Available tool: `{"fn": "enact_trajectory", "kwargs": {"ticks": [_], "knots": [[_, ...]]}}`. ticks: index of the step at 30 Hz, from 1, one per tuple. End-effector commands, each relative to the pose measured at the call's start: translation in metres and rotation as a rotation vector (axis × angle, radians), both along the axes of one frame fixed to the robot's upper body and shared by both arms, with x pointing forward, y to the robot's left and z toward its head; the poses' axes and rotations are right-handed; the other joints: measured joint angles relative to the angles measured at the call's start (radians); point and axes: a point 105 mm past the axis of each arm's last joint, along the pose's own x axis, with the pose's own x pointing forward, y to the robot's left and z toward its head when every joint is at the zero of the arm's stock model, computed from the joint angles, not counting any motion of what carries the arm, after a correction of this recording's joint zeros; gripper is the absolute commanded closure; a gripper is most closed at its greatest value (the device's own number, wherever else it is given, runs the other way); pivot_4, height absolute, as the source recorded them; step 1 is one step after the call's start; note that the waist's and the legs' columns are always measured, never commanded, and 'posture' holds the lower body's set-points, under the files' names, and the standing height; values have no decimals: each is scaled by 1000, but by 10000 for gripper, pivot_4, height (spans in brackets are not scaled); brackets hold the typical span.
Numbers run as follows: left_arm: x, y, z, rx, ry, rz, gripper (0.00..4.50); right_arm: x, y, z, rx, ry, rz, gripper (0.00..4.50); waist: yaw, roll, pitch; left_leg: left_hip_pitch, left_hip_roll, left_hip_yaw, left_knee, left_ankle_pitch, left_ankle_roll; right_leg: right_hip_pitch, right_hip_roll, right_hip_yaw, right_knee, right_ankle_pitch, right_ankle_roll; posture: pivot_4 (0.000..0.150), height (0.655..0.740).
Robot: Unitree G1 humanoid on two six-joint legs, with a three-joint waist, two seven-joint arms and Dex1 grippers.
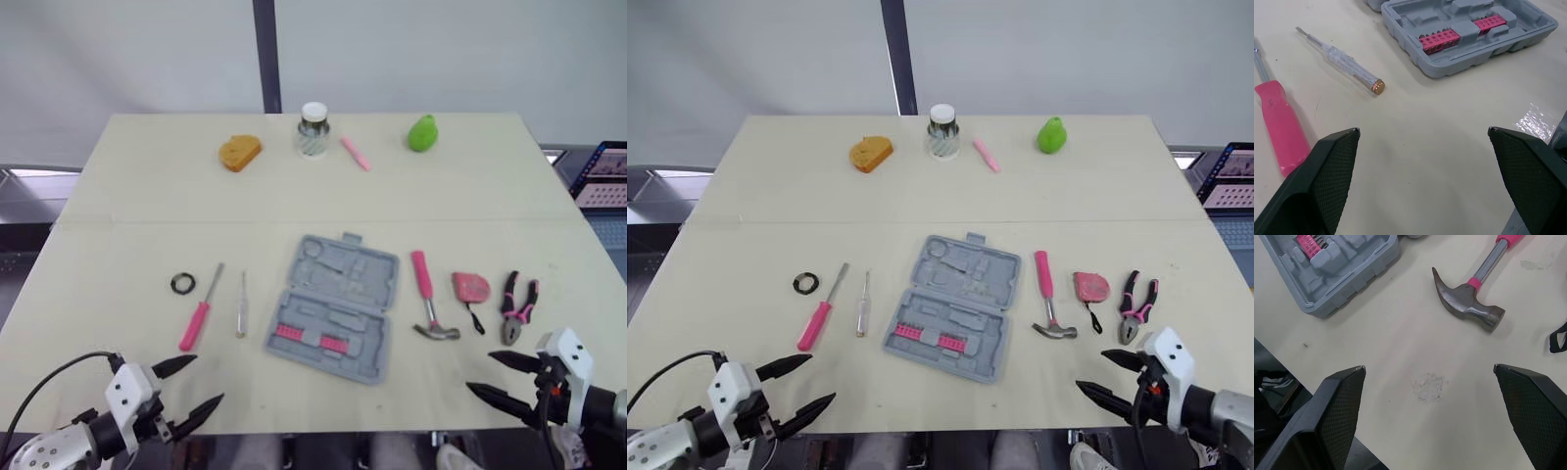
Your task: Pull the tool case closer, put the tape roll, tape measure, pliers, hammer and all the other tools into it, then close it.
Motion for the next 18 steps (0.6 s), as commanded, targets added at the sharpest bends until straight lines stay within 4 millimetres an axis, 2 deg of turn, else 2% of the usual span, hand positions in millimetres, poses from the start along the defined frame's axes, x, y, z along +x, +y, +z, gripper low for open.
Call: {"fn": "enact_trajectory", "kwargs": {"ticks": [1,18], "knots": [[1,2,2,-8,-19,4,0,0,1,7,-7,-23,5,709,0,0,0,0,0,0,0,0,0,0,0,0,0,0,0,1500,6950],[4,-1,-4,-32,-17,-4,0,2,1,8,-6,-20,3,709,0,0,0,0,0,0,0,0,0,0,0,0,0,0,0,1500,6950]]}}
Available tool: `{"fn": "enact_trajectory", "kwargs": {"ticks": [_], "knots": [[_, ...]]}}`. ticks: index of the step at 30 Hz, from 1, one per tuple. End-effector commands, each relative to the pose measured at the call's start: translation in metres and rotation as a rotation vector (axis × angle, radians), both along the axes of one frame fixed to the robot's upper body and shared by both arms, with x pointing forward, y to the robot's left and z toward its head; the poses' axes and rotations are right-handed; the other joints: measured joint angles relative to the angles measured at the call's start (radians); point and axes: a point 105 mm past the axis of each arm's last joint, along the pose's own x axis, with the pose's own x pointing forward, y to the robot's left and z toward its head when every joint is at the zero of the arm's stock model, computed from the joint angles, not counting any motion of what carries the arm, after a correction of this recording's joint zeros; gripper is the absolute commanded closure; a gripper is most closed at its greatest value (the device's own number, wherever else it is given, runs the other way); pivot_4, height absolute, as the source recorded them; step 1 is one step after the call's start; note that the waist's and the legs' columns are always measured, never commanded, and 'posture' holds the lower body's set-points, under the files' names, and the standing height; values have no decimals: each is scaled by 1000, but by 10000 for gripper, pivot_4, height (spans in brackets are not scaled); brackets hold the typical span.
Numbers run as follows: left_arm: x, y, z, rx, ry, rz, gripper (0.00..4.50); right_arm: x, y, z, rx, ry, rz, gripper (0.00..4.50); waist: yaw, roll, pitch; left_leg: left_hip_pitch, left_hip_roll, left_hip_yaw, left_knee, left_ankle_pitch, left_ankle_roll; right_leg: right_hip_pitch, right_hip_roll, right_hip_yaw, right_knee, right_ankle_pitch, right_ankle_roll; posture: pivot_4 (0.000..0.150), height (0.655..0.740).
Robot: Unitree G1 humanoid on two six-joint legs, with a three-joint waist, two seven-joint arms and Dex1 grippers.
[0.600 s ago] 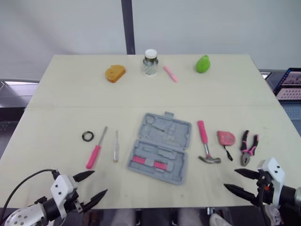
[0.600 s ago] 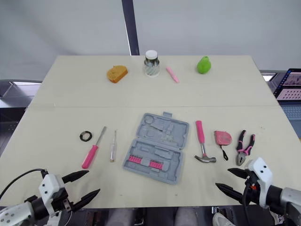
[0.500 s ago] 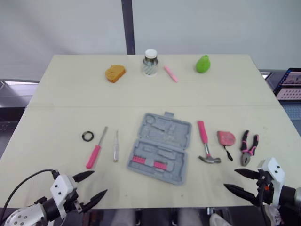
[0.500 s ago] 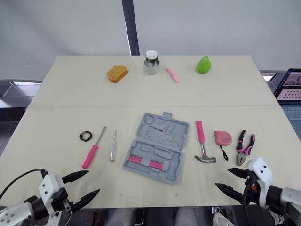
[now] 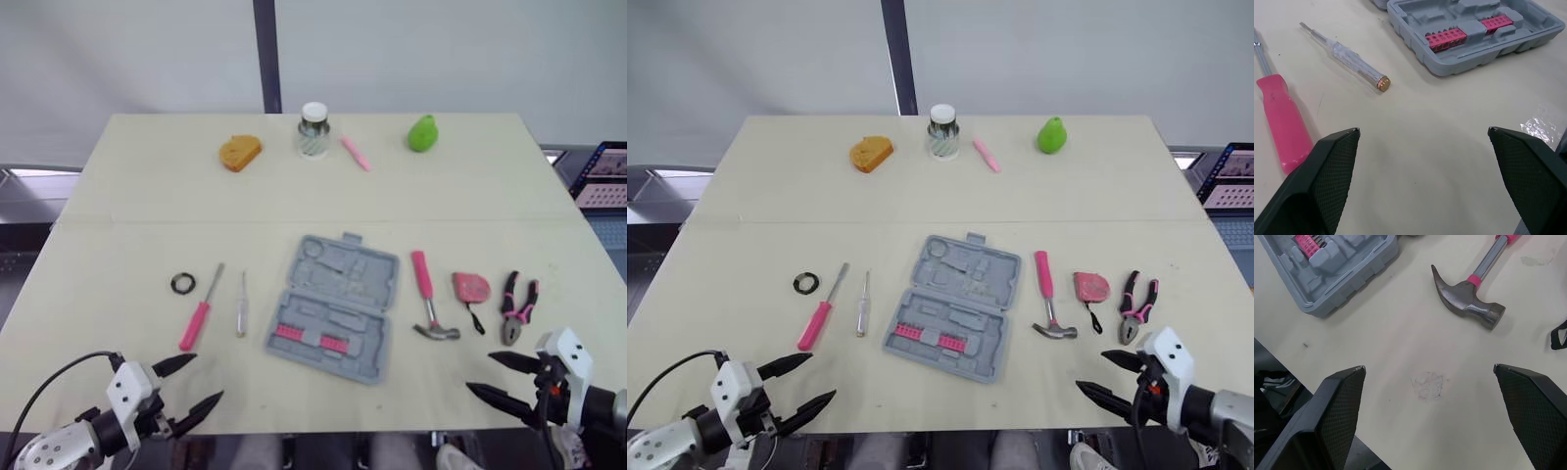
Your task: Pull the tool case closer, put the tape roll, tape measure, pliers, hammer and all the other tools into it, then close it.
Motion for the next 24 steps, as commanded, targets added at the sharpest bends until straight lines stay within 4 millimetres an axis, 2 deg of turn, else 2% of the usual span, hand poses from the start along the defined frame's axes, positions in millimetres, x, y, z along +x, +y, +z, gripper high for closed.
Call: {"fn": "enact_trajectory", "kwargs": {"ticks": [1,10,15,18,19,22,24], "knots": [[0,-2,2,-8,-14,-10,0,2,1,9,-10,-33,10,709,0,0,0,0,0,0,0,0,0,0,0,0,0,0,0,1500,6950],[27,-15,29,-43,-23,-19,0,2,0,10,-19,-21,11,709,1,0,0,0,0,0,0,0,0,0,1,0,1,0,0,1500,6950],[50,-28,59,-88,-30,-88,0,15,2,25,-43,-19,9,709,0,0,0,0,0,-1,1,1,0,0,2,0,3,0,0,1500,6950],[57,-33,67,-99,-12,-116,8269,24,2,32,-73,-28,0,0,-2,1,-1,1,0,-1,1,1,0,0,2,-1,7,0,0,1500,6950],[59,-35,69,-99,-9,-117,12939,26,2,34,-76,-30,0,0,-2,1,-1,1,-1,0,1,1,0,0,2,-1,8,0,0,1500,6950],[69,-40,77,-66,2,-148,28354,35,9,45,-68,-69,11,8914,-1,0,0,0,-1,-1,1,2,-1,0,4,-2,8,0,0,1500,6950],[77,-42,79,-42,9,-159,38100,39,14,49,-67,-84,21,18002,1,0,0,0,-1,0,2,3,0,0,4,-2,9,0,0,1500,6950]]}}
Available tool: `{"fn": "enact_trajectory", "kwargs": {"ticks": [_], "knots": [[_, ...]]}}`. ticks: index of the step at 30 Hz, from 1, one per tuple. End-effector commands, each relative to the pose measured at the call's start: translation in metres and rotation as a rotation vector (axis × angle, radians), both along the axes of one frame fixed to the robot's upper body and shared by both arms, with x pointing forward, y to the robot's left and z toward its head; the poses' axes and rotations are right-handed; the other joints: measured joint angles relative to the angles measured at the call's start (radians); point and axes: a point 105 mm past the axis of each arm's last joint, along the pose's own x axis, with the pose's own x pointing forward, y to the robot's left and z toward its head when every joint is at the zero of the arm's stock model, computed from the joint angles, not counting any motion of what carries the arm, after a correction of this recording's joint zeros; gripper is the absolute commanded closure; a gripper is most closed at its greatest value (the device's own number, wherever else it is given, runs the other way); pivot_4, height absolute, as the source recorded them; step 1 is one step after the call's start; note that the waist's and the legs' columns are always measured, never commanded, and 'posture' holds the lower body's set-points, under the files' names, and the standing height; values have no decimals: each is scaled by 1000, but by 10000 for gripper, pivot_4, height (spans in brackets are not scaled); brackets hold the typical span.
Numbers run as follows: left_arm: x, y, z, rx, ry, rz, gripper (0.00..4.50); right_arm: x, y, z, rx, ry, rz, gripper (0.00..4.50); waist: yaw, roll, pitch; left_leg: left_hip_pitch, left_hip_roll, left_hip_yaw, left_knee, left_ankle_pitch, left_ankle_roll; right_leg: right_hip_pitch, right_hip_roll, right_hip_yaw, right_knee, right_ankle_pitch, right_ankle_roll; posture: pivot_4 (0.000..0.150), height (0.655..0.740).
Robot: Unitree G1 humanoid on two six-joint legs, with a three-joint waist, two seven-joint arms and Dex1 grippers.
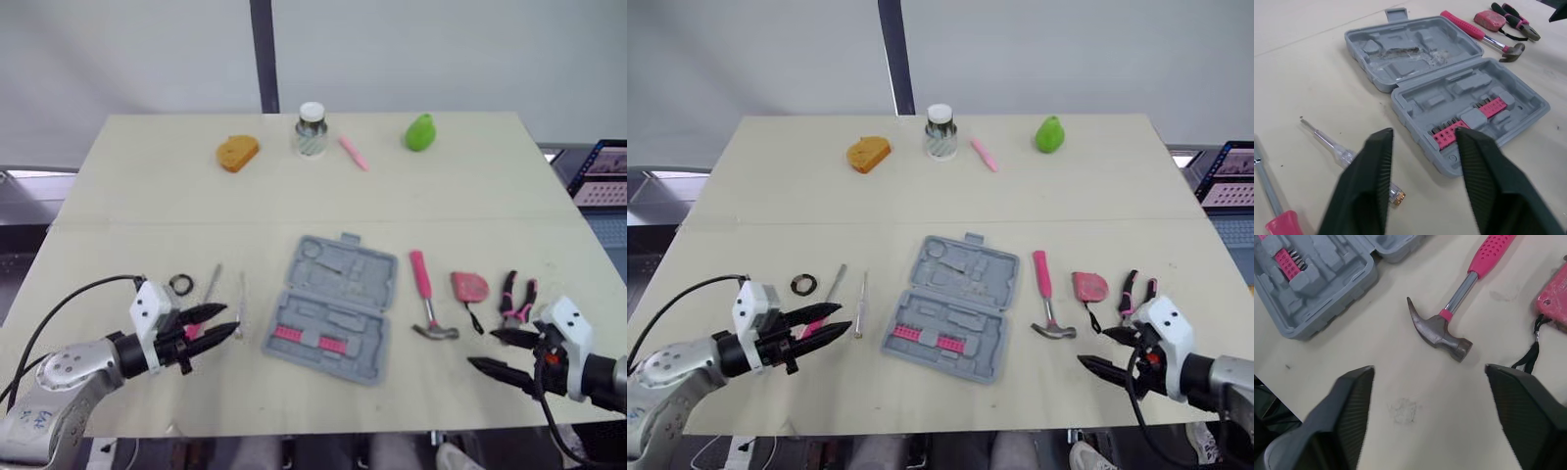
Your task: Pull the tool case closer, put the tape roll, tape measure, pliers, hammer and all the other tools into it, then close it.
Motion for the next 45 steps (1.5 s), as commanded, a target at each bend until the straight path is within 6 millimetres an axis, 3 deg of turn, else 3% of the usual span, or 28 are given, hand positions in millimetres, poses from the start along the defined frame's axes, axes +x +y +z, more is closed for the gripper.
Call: {"fn": "enact_trajectory", "kwargs": {"ticks": [1,2,5,6,11,19,26,34,45], "knots": [[10,-6,10,29,-18,-30,43191,7,11,14,-8,-53,30,22911,2,0,0,0,0,0,0,1,0,0,0,0,0,0,0,1500,6950],[16,-7,12,38,-22,-37,45000,9,14,15,-5,-63,31,28726,2,0,0,0,0,0,0,1,0,1,0,0,0,0,0,1500,6950],[29,-12,16,50,-35,-48,45000,17,20,15,-4,-83,27,43693,2,0,0,0,-1,-1,0,1,0,0,0,0,1,0,0,1500,6950],[34,-14,16,61,-38,-56,45000,20,23,13,-11,-83,25,44462,1,0,0,0,-1,-1,0,1,0,0,0,0,1,0,0,1500,6950],[57,-25,13,107,-7,-90,45000,32,34,1,-32,-68,30,44462,0,0,0,0,-1,0,0,2,-1,-1,1,0,2,0,0,1500,6950],[85,-25,-14,214,83,-112,45000,56,45,-13,-59,-8,-10,44462,-1,-1,0,-2,-1,1,0,3,-1,-3,1,0,3,0,0,1500,6950],[104,-35,-34,262,88,-153,45000,63,55,-25,-74,31,2,44462,2,-2,1,-3,-1,1,1,4,-1,-4,1,0,4,0,0,1500,6950],[113,-41,-46,286,72,-180,45000,68,65,-32,-63,39,30,44462,-2,-2,1,-15,-1,1,5,5,0,-16,1,-1,9,0,1,1500,6950],[117,-59,-52,284,62,-238,45000,73,88,-37,-46,48,87,44462,3,-3,0,-17,-2,-2,10,4,1,-16,1,-1,10,1,1,1500,6950]]}}
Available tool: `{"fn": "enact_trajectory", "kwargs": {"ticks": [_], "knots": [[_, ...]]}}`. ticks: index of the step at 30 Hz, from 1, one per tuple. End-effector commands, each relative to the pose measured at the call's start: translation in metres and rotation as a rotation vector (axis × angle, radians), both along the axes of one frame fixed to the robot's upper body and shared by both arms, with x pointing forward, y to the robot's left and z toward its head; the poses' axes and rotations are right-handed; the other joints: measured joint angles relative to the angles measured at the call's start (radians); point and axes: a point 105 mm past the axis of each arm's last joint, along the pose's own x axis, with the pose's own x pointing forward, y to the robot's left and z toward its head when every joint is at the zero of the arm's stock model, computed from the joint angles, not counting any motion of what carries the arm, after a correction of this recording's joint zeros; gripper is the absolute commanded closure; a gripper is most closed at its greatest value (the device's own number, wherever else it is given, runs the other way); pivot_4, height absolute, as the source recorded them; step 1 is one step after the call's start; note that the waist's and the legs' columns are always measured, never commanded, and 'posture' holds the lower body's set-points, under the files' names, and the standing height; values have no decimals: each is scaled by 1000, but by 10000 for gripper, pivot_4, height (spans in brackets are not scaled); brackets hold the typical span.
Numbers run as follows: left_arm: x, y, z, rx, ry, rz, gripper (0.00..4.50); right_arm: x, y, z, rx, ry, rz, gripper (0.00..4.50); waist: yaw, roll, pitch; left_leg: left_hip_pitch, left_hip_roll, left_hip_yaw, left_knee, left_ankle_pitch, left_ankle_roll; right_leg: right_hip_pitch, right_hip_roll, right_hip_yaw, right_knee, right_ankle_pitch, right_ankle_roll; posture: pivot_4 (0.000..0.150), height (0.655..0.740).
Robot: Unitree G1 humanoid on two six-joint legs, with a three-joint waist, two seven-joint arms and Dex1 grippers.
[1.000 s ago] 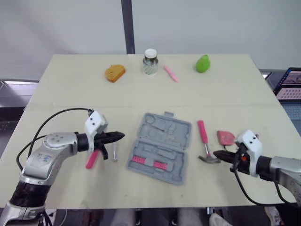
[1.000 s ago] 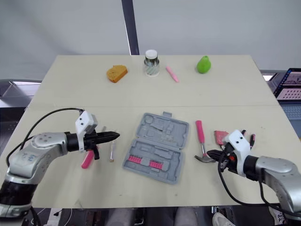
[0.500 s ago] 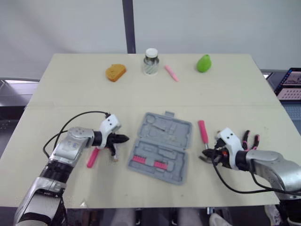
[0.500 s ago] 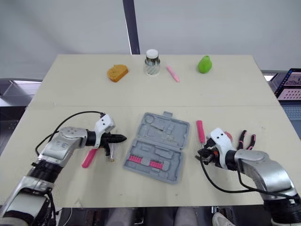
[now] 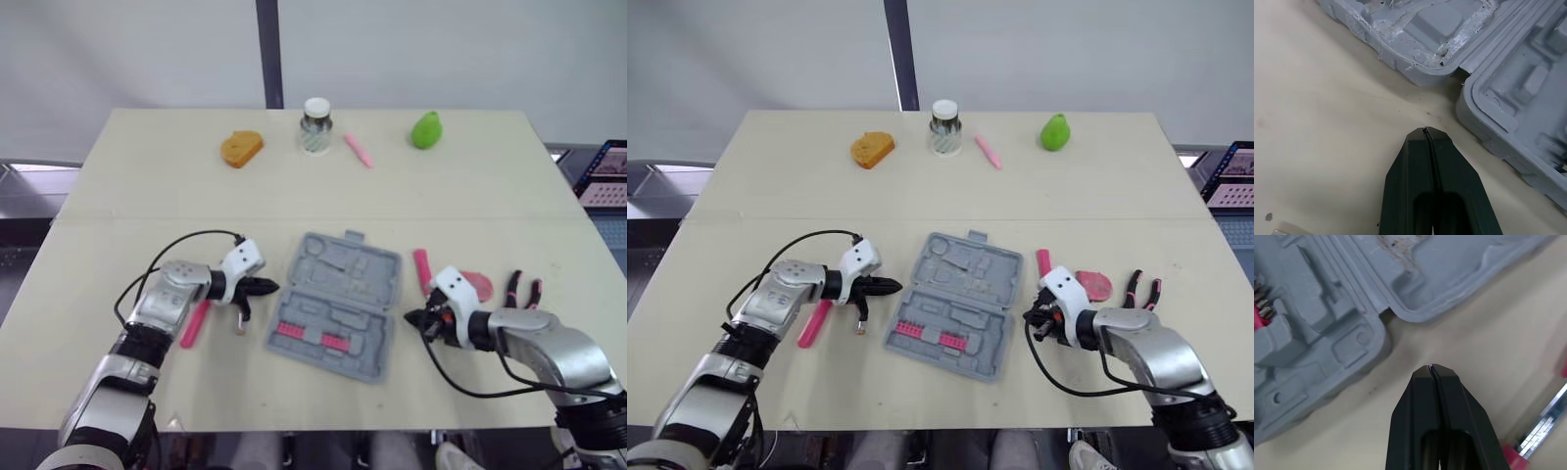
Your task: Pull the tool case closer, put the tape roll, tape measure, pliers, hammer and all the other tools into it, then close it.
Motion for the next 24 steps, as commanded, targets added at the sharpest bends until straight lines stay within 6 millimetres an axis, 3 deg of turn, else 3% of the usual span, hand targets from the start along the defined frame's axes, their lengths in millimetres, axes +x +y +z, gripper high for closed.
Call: {"fn": "enact_trajectory", "kwargs": {"ticks": [1,24], "knots": [[1,-8,1,1,-8,-31,45000,5,7,6,3,-28,20,44462,0,0,0,0,0,0,1,0,0,0,0,0,0,0,0,1500,6950],[1,-33,5,-19,-9,-117,45000,18,23,3,-7,-50,47,44462,-4,0,0,-1,0,-1,1,0,0,0,0,-1,1,0,0,1500,6950]]}}
